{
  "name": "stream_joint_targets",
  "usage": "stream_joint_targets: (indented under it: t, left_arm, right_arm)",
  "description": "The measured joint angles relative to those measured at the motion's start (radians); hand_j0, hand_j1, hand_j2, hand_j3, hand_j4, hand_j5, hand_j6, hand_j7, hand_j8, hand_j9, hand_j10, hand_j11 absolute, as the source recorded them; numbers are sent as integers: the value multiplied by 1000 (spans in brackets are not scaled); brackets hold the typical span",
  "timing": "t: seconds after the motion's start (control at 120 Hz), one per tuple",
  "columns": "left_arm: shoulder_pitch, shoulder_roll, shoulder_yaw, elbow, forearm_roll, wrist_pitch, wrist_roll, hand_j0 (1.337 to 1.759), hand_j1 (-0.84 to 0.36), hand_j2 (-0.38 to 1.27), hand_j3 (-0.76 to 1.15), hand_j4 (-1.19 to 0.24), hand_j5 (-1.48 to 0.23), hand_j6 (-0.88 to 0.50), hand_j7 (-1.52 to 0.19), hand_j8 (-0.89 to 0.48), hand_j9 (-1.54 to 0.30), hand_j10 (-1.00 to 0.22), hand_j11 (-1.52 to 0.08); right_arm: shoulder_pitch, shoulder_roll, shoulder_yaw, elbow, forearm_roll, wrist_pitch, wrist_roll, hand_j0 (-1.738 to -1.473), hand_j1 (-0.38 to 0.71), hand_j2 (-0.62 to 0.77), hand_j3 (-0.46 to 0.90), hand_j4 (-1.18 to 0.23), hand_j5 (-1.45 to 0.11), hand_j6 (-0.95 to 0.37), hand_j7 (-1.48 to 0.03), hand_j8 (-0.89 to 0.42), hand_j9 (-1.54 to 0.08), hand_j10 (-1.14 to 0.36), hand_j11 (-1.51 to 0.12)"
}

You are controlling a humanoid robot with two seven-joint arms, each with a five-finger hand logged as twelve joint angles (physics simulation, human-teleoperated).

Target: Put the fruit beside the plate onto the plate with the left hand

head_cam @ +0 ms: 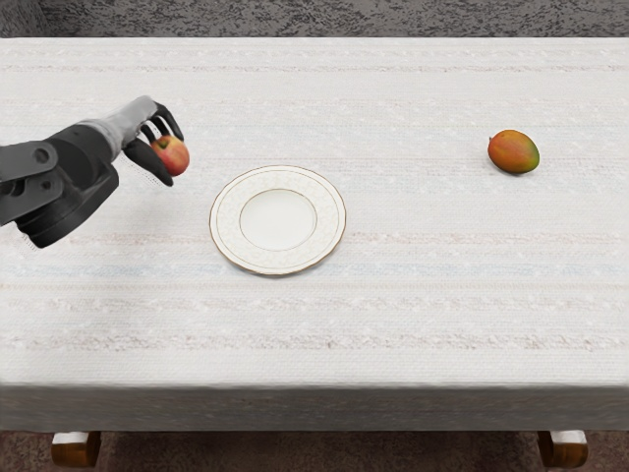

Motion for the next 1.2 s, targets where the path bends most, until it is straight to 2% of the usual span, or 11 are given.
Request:
stream_joint_targets:
  t: [0.075, 0.258, 0.583, 0.642, 0.708, 0.767, 0.817, 0.967, 1.083, 1.15, 1.2]
  left_arm:
    - [-25, -19, -4, -15, -4, -8, 0, 1654, -239, 353, -2, -584, -1055, -416, -1035, -491, -1036, -772, -1038]
    - [-30, -118, -12, -49, -20, -17, -1, 1654, -259, 422, -1, -557, -1102, -381, -1070, -483, -1059, -789, -1062]
    - [-22, -192, -20, -48, -30, -17, 0, 1652, -192, 324, 0, -598, -1139, -423, -1112, -498, -1115, -819, -1120]
    - [-12, -212, -20, -33, -27, -15, 0, 1652, -196, 362, 0, -644, -1128, -457, -1114, -523, -1119, -822, -1123]
    - [-1, -228, -18, -9, -28, -14, 0, 1653, -235, 557, 0, -678, -1126, -470, -1112, -549, -1119, -827, -1122]
    - [5, -228, -17, 4, -28, -14, 0, 1654, -256, 636, 0, -691, -1121, -482, -1110, -561, -1114, -827, -1116]
    - [4, -227, -21, 11, -28, -11, 0, 1655, -233, 553, 0, -640, -1011, -464, -1001, -534, -1002, -749, -1004]
    - [4, -228, -40, 19, -30, -3, 0, 1656, -16, 281, 0, -380, -579, -295, -574, -329, -575, -431, -576]
    - [2, -226, -55, 15, -38, 0, 0, 1657, 95, 168, 0, -256, -380, -208, -377, -227, -377, -285, -378]
    - [3, -211, -78, -13, -108, -2, 0, 1657, 159, 123, 0, -191, -281, -157, -279, -170, -280, -212, -280]
    - [1, -126, -106, -48, -194, -6, 0, 1658, 196, 98, 0, -155, -226, -128, -225, -139, -225, -171, -225]
  right_arm:
    - [0, 0, 0, 0, 0, 0, 0, -1658, -349, 0, 0, 0, 0, 0, 0, 0, 0, 0, 0]
    - [0, 0, 0, 6, 0, 0, 0, -1658, -349, 0, 0, 0, 0, 0, 0, 0, 0, 0, 0]
    - [0, 0, 0, 8, 0, 0, 0, -1658, -349, 0, 0, 0, 0, 0, 0, 0, 0, 0, 0]
    - [0, 0, -1, 8, 0, 0, 0, -1658, -349, 0, 0, 0, 0, 0, 0, 0, 0, 0, 0]
    - [0, 0, -1, 8, 0, 0, 0, -1658, -349, 0, 0, 0, 0, 0, 0, 0, 0, 0, 0]
    - [0, 0, -1, 8, 0, 0, 0, -1658, -349, 0, 0, 0, 0, 0, 0, 0, 0, 0, 0]
    - [0, 0, -1, 8, 0, 0, 0, -1658, -349, 0, 0, 0, 0, 0, 0, 0, 0, 0, 0]
    - [0, 0, -1, 8, 0, 0, 0, -1658, -349, 0, 0, 0, 0, 0, 0, 0, 0, 0, 0]
    - [0, 0, -1, 8, 0, 0, 0, -1658, -349, 0, 0, 0, 0, 0, 0, 0, 0, 0, 0]
    - [0, 0, -1, 8, 0, 0, 0, -1658, -349, 0, 0, 0, 0, 0, 0, 0, 0, 0, 0]
    - [0, 0, -1, 8, 0, 0, 0, -1658, -349, 0, 0, 0, 0, 0, 0, 0, 0, 0, 0]
